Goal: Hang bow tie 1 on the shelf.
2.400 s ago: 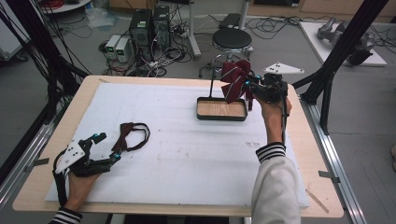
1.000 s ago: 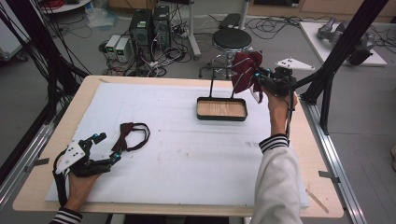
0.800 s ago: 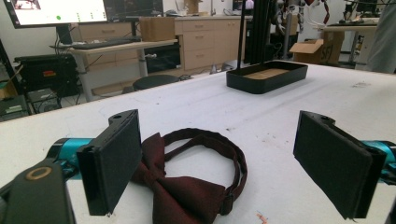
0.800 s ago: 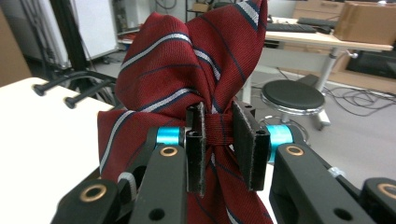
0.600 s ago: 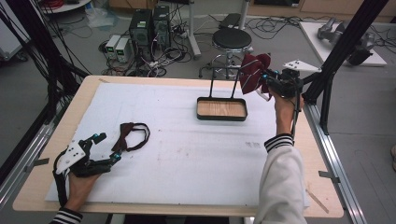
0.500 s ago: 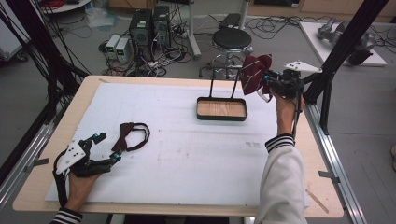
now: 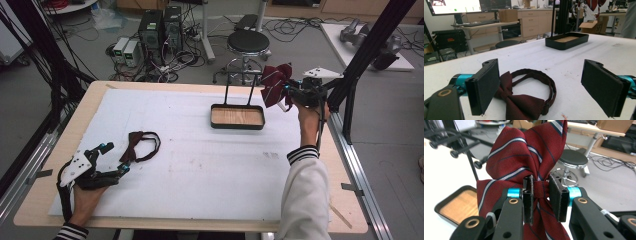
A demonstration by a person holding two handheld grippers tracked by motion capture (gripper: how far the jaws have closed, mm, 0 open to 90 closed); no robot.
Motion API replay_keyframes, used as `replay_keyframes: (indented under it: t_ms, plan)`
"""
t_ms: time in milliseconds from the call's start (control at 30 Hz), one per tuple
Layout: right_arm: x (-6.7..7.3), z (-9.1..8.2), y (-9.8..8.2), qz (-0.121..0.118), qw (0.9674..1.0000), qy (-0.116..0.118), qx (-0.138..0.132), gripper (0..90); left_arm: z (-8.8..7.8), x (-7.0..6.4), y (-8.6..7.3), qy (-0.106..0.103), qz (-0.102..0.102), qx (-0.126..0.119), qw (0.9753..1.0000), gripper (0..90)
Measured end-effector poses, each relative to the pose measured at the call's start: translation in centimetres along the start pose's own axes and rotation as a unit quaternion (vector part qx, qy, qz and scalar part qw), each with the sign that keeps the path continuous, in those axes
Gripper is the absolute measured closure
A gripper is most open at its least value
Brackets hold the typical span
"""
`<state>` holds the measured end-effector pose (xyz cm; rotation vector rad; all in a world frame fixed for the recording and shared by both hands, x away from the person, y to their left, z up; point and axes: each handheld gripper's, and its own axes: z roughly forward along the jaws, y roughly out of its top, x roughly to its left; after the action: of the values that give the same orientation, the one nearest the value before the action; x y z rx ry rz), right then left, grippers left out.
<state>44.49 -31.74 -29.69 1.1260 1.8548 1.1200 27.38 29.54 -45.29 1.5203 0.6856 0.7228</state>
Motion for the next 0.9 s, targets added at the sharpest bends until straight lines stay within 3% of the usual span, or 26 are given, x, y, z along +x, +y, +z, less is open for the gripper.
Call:
replay_keyframes:
  t_ms: [267, 500, 900]
  plan:
    - [0.2, 0.0, 0.0, -0.014, 0.9998, 0.008, 0.016, 74.0, 0.0, 0.0, 0.0, 0.0, 0.002, 0.001, 1.0, 15.7]
    - [0.7, 0.4, 0.0, -0.049, 0.9977, 0.008, 0.046, 74.0, 0.0, -0.1, 0.0, 0.0, 0.003, 0.001, 1.0, 15.7]
    - [1.1, 1.1, -0.2, -0.064, 0.9953, 0.011, 0.072, 73.3, 0.0, 0.0, 0.0, -0.001, 0.002, -0.001, 1.0, 15.7]
